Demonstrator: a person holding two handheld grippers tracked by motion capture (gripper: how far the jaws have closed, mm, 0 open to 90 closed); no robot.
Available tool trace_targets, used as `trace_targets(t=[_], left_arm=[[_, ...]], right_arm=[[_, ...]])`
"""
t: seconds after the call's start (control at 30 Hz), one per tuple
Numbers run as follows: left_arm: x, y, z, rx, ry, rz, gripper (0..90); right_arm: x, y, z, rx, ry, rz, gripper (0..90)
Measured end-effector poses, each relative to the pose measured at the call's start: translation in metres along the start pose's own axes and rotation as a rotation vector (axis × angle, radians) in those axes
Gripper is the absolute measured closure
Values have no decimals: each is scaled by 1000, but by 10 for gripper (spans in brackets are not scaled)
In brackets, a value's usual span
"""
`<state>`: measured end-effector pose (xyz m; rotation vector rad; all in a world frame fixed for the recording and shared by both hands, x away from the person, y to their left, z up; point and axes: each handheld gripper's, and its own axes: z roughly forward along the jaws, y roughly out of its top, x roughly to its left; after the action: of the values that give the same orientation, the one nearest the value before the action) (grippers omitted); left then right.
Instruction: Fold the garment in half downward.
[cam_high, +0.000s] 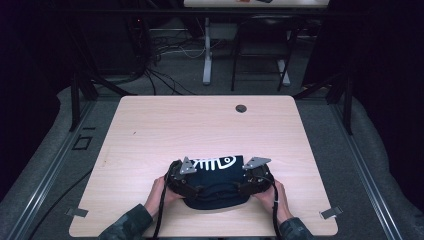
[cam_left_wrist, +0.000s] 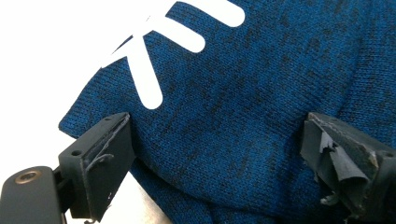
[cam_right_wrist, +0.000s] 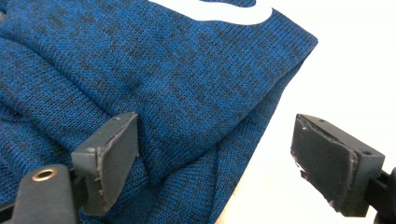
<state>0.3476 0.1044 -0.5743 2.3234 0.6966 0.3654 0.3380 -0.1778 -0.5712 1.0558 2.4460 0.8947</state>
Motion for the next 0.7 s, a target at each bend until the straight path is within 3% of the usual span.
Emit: trace_targets(t=[0.5,0.7], left_arm=[[12,6,6,12,-19,-10,72],[14,9,-3,-22,-20,-30,32]], right_arm=[[-2,1,1,-1,-11,29,146],[-6,1,-3,-22,7,63,113]])
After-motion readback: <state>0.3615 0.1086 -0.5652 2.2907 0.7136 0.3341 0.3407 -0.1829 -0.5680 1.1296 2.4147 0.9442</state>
